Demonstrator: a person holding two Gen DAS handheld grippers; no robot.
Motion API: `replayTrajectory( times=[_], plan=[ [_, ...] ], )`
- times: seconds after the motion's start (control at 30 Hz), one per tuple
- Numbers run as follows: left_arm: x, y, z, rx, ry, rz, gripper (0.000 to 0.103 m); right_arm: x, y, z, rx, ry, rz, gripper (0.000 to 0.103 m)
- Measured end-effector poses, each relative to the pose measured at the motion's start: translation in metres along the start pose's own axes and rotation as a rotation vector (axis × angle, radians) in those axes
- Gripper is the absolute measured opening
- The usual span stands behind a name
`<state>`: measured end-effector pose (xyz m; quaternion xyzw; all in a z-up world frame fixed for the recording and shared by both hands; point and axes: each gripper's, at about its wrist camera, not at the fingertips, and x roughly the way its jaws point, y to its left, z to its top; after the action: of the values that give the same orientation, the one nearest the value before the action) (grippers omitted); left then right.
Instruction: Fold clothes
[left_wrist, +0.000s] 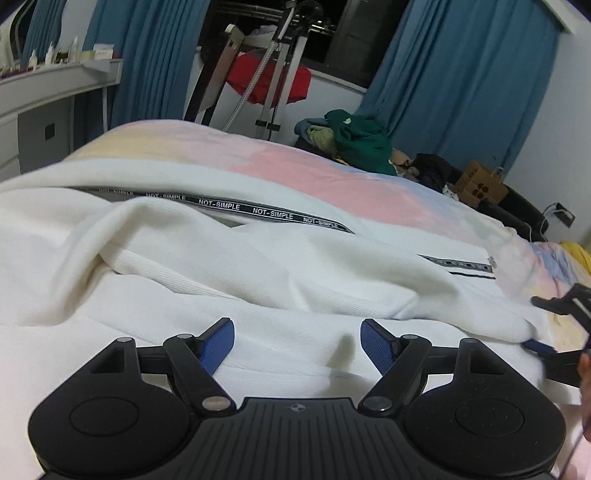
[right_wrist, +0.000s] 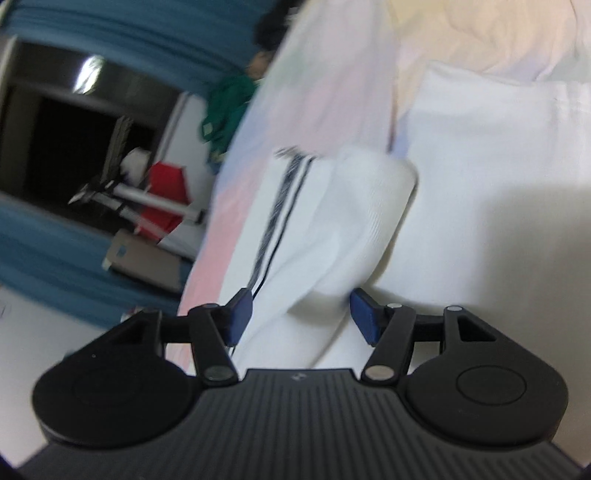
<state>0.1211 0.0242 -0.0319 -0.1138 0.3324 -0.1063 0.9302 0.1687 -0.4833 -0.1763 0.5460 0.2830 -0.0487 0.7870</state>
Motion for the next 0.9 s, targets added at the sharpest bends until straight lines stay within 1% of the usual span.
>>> replayTrajectory(
  times=[0.07,0.1,0.13,0.17,0.2,0.23,0.27,0.37,0.4,0.47,0.53,0.6,0.67,0.73,0.77,0.83,0.87,0.9],
  plan=[
    [0.003,0.005,0.000,-0.008,-0.010,-0.017,0.078,0.018,-0.006,0.012,0.056,-0.019,-0.046,0.061],
    [0.004,0.008,0.001,-0.011,-0.016,-0.026,0.078,0.025,-0.006,0.016,0.057,-0.039,-0.060,0.061],
    [0.005,0.010,0.001,-0.017,-0.020,-0.037,0.078,0.030,-0.003,0.019,0.035,-0.066,-0.088,0.049],
    [0.007,0.012,0.002,-0.028,-0.023,-0.047,0.078,0.036,0.003,0.021,-0.009,-0.095,-0.142,0.039],
    [0.008,0.014,0.003,-0.040,-0.026,-0.057,0.078,0.041,0.011,0.024,-0.055,-0.106,-0.194,0.013],
    [0.009,0.016,0.004,-0.053,-0.030,-0.066,0.078,0.045,0.020,0.027,-0.083,-0.106,-0.215,0.009],
    [0.009,0.017,0.005,-0.061,-0.035,-0.076,0.078,0.050,0.030,0.030,-0.110,-0.106,-0.235,0.008],
    [0.007,0.019,0.008,-0.077,-0.055,-0.103,0.078,0.046,0.077,0.045,-0.248,-0.172,-0.220,0.008],
    [0.007,0.019,0.009,-0.082,-0.062,-0.112,0.078,0.040,0.092,0.052,-0.286,-0.211,-0.173,0.007],
    [0.004,0.019,0.010,-0.089,-0.073,-0.128,0.078,0.029,0.111,0.061,-0.367,-0.273,-0.129,0.007],
    [0.001,0.017,0.010,-0.084,-0.077,-0.136,0.078,0.024,0.107,0.066,-0.397,-0.293,-0.127,0.007],
    [0.001,0.016,0.009,-0.078,-0.060,-0.133,0.078,0.025,0.083,0.065,-0.405,-0.296,-0.162,0.007],
    [0.004,0.021,0.006,-0.115,-0.028,-0.143,0.078,0.033,0.043,0.065,-0.368,-0.257,-0.231,0.007],
    [0.009,0.033,0.004,-0.209,0.008,-0.181,0.078,0.036,-0.001,0.064,-0.279,-0.200,-0.250,0.007],
    [0.011,0.039,0.004,-0.260,0.019,-0.200,0.078,0.035,-0.018,0.061,-0.239,-0.180,-0.233,0.007],
    [0.017,0.053,0.005,-0.368,0.031,-0.235,0.078,0.032,-0.028,0.059,-0.195,-0.176,-0.200,0.007],
    [0.021,0.061,0.006,-0.425,0.035,-0.251,0.078,0.031,-0.025,0.059,-0.186,-0.175,-0.200,0.008],
    [0.025,0.069,0.008,-0.478,0.043,-0.266,0.078,0.031,-0.020,0.061,-0.178,-0.165,-0.210,0.010]
  ],
)
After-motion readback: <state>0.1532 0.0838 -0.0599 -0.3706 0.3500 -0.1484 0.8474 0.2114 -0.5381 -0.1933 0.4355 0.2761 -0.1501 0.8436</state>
